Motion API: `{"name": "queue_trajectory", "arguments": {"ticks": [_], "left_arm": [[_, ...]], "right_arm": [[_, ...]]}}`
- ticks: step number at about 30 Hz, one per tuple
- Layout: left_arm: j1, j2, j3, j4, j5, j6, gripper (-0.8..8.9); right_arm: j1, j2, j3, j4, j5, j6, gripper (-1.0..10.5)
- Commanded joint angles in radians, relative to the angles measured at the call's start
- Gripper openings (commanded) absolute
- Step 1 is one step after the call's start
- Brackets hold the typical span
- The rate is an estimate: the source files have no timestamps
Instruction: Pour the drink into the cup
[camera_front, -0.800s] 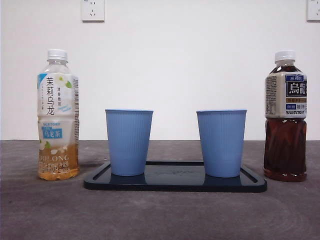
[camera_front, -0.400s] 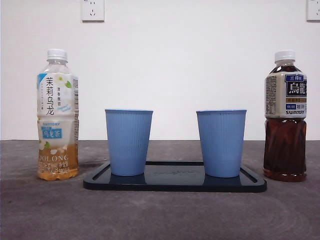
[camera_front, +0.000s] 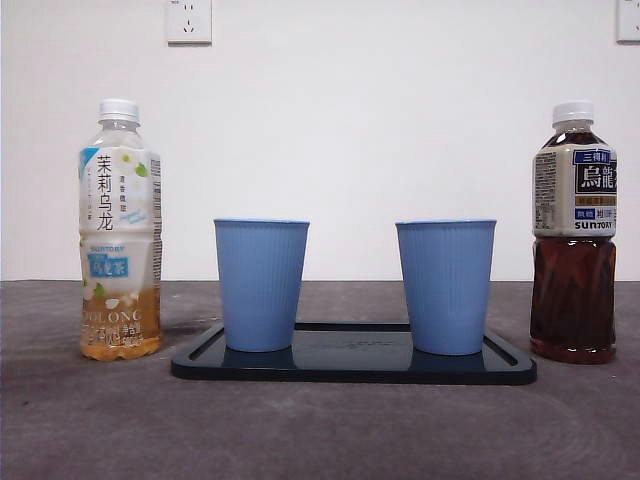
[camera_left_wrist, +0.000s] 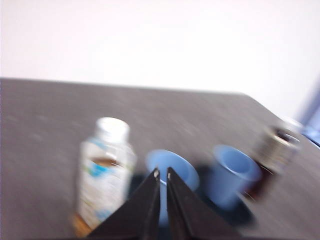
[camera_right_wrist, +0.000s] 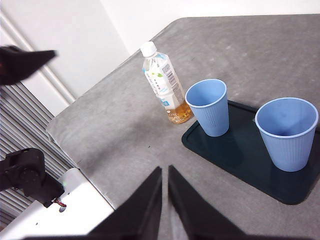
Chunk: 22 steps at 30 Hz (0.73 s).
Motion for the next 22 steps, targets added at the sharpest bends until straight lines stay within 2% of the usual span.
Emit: {"name": "queue_trajectory", "arguments": {"ticks": [1,6,10,13,16,22], "left_arm": [[0.084,-0.067,-0.200,0.227,-0.002,0.039,0.21],[0.163,-0.178,-0.487,0.396,-0.002,0.045,0.21],[0.190,-0.248,-0.624,0.422,-0.006,0.078,0.21],[0.196,-0.299,-0.677,0.394,-0.027,0.079,0.21],[0.196,-0.333,-0.677,0.330,-0.106,0.103,0.21],[0.196,-0.333,-0.677,0.301,-0.211,0.158,0.21]], "right_arm": [[0.005,0.003,0.012,0.011,-0.001,-0.010,0.2],[0.004,0.003,0.012,0.011,-0.001,-0.010,0.2],[0.004,0.003,0.012,0.011,-0.001,-0.010,0.2],[0.005,0.003,0.012,0.011,-0.001,-0.010,0.2],[0.004,0.003,0.012,0.014,-0.001,-0.010,0.2],[0.004,0.003,0.012,0.018,-0.001,-0.010,0.2]]}}
